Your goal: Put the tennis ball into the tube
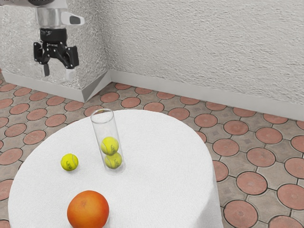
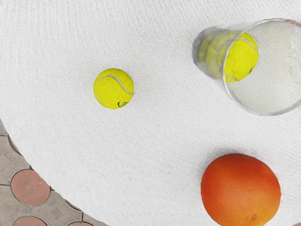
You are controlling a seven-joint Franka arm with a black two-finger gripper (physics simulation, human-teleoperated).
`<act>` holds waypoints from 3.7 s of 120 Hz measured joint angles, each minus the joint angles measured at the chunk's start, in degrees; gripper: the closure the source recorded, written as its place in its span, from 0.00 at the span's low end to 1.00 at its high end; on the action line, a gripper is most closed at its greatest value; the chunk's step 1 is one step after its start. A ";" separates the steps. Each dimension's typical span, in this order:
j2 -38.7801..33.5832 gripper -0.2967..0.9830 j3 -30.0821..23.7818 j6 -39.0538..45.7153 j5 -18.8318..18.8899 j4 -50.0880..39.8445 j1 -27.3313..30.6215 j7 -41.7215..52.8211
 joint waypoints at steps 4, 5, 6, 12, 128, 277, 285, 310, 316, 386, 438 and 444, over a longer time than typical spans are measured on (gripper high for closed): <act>-1.08 0.24 -2.52 2.80 -0.06 -1.95 1.45 0.32; -1.30 0.24 -2.94 3.44 -0.03 -2.35 1.73 0.40; -1.49 0.24 -3.32 4.05 -0.01 -2.69 1.98 0.48; -2.83 0.24 -4.69 7.36 0.08 -4.71 2.86 0.91; 0.65 0.25 -3.11 58.99 -9.10 -49.89 14.27 5.26; 4.18 0.51 -4.51 65.28 -9.65 -52.11 12.03 8.07; 2.26 0.54 -4.47 64.53 -8.63 -50.09 11.57 7.88; -0.08 0.60 -4.39 49.38 -3.57 -30.07 12.08 7.17; -0.08 0.60 -4.87 45.40 -3.06 -26.28 11.79 7.10; -6.83 0.68 -7.95 28.95 -1.97 -24.72 -1.00 3.19; -7.13 0.71 -8.32 27.53 -1.49 -25.22 -4.40 0.36; -6.94 0.71 -8.29 27.49 -1.27 -24.60 -4.09 0.18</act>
